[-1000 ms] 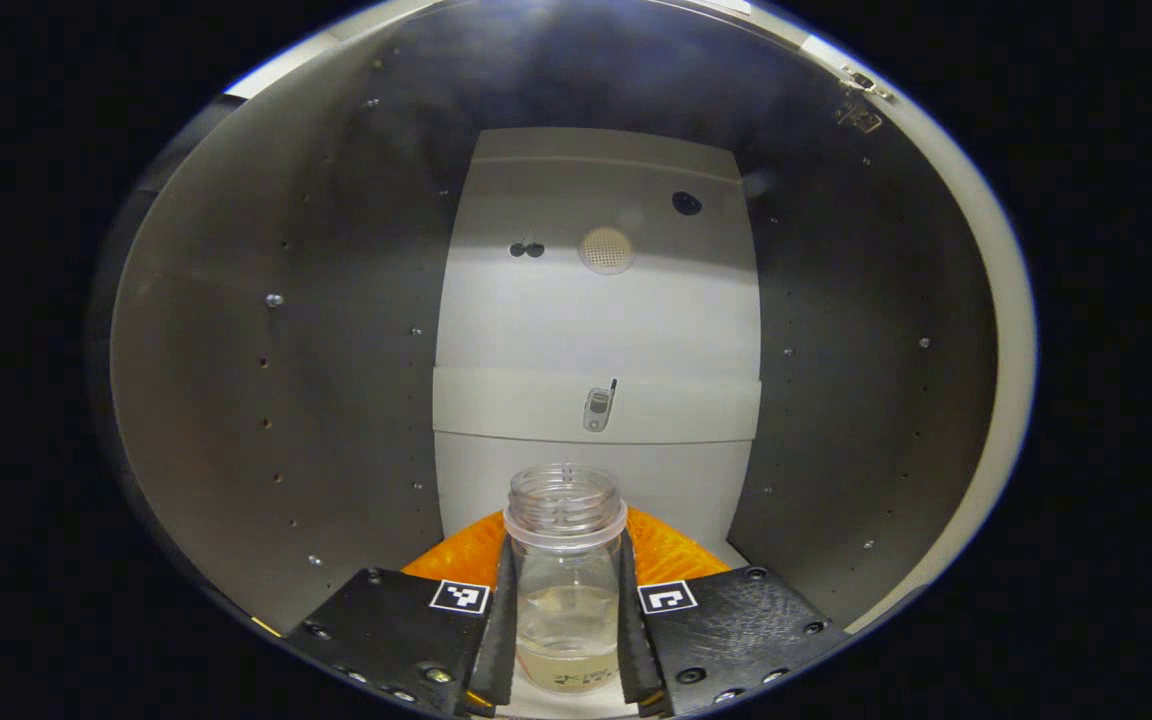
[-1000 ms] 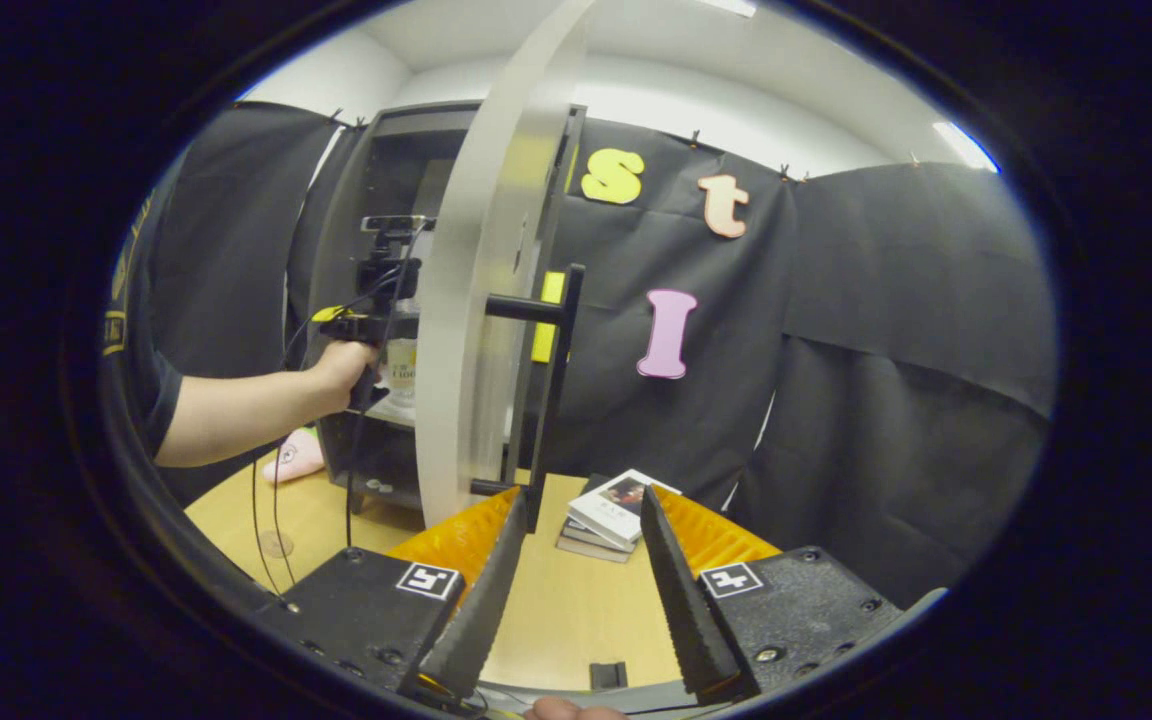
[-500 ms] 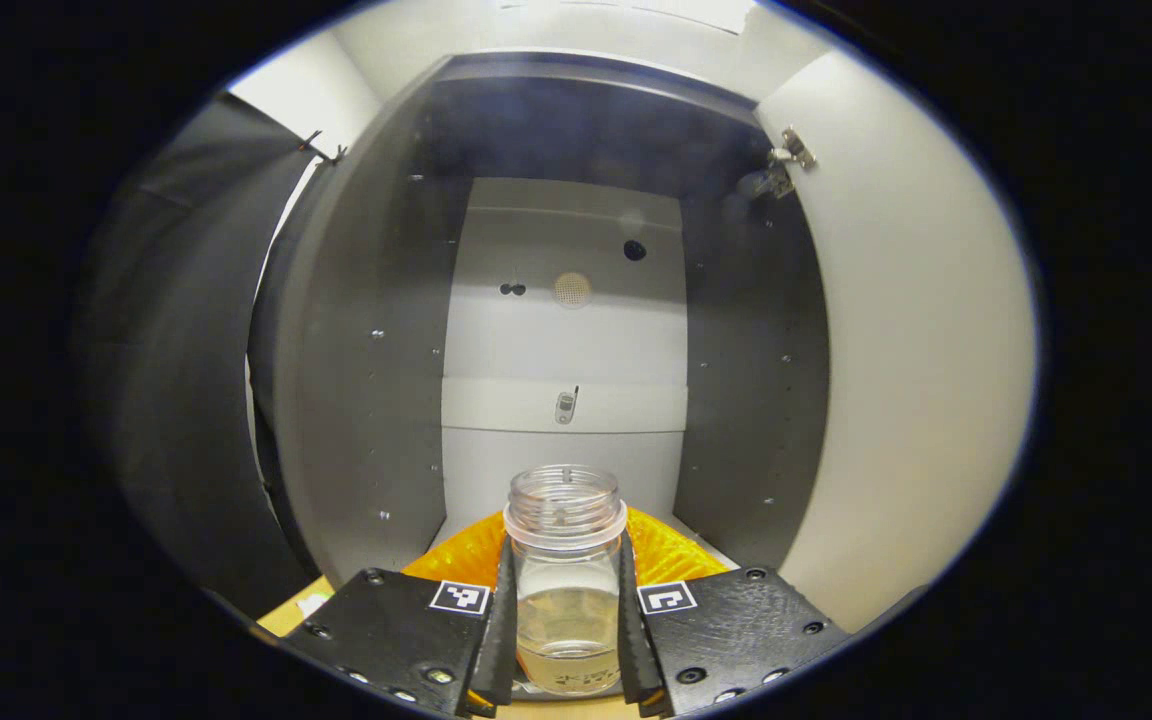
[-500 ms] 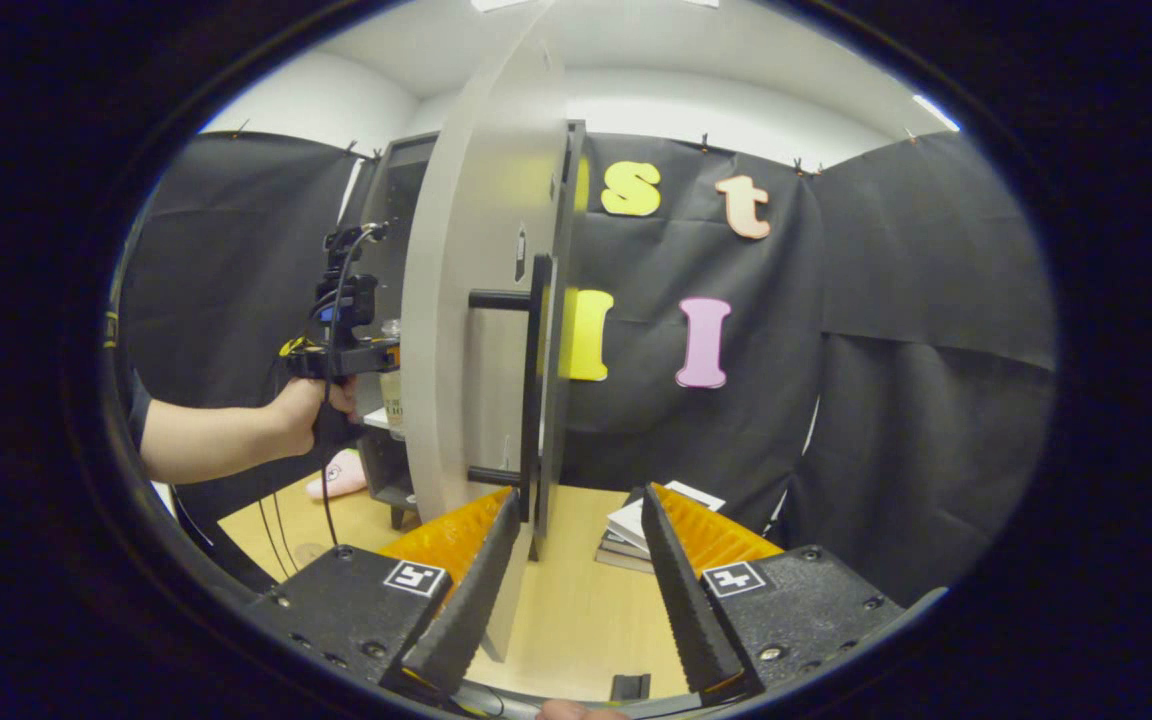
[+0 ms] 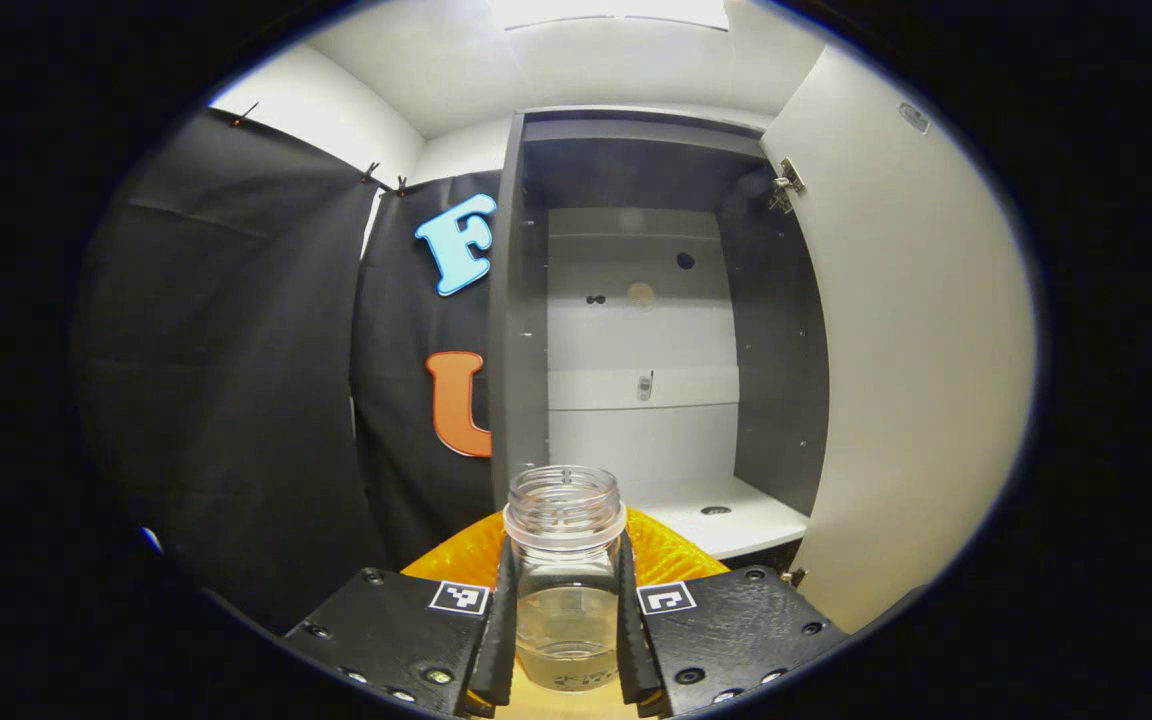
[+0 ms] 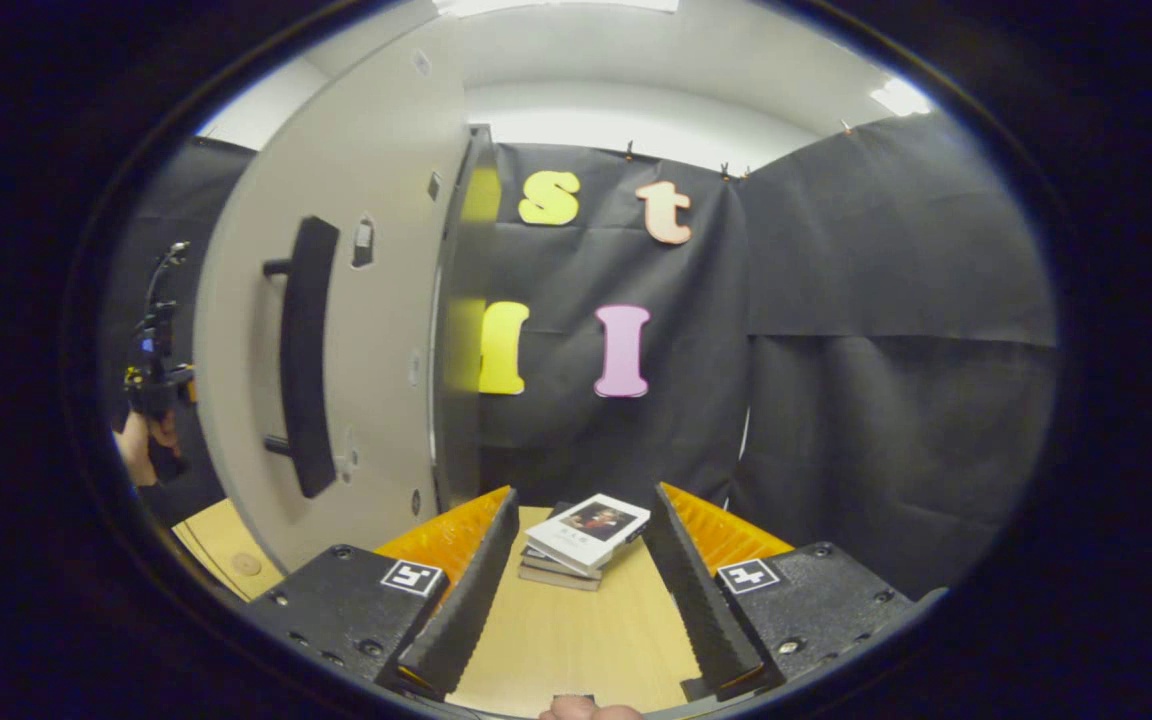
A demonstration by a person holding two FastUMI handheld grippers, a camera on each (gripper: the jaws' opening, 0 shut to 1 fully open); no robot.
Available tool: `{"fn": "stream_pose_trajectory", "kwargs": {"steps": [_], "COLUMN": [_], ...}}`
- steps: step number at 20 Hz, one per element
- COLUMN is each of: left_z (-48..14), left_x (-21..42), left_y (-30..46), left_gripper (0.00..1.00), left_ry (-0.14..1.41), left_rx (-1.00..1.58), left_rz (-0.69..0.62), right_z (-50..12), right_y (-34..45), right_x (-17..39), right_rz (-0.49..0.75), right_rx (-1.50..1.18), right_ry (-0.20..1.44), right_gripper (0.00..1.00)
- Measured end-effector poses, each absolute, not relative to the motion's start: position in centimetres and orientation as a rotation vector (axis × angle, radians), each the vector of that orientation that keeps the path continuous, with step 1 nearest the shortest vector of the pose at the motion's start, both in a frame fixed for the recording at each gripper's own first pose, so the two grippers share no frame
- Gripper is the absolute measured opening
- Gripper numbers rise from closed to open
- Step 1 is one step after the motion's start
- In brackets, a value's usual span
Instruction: Open the cabinet door with the right hand, grasp the bottle in the cabinet with the left hand and place it on the coaster, then close the cabinet door with the right hand.
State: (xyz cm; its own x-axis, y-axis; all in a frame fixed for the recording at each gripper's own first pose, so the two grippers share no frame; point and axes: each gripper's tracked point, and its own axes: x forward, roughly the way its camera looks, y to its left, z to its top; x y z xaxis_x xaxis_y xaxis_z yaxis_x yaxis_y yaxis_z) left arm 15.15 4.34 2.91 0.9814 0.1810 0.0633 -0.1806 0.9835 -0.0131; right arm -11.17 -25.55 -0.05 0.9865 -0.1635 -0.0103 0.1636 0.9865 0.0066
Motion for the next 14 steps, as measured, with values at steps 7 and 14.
{"fn": "stream_pose_trajectory", "kwargs": {"steps": [7,14], "left_z": [-2.0,-13.7], "left_x": [12.4,11.1], "left_y": [7.7,11.8], "left_gripper": [0.29,0.39], "left_ry": [-0.031,0.007], "left_rx": [0.039,0.010], "left_rz": [0.286,0.362], "right_z": [-4.9,-12.3], "right_y": [-25.6,-25.4], "right_x": [-7.7,-6.0], "right_rz": [-0.257,-0.316], "right_rx": [0.026,0.111], "right_ry": [0.078,0.178], "right_gripper": [0.98,0.98]}}
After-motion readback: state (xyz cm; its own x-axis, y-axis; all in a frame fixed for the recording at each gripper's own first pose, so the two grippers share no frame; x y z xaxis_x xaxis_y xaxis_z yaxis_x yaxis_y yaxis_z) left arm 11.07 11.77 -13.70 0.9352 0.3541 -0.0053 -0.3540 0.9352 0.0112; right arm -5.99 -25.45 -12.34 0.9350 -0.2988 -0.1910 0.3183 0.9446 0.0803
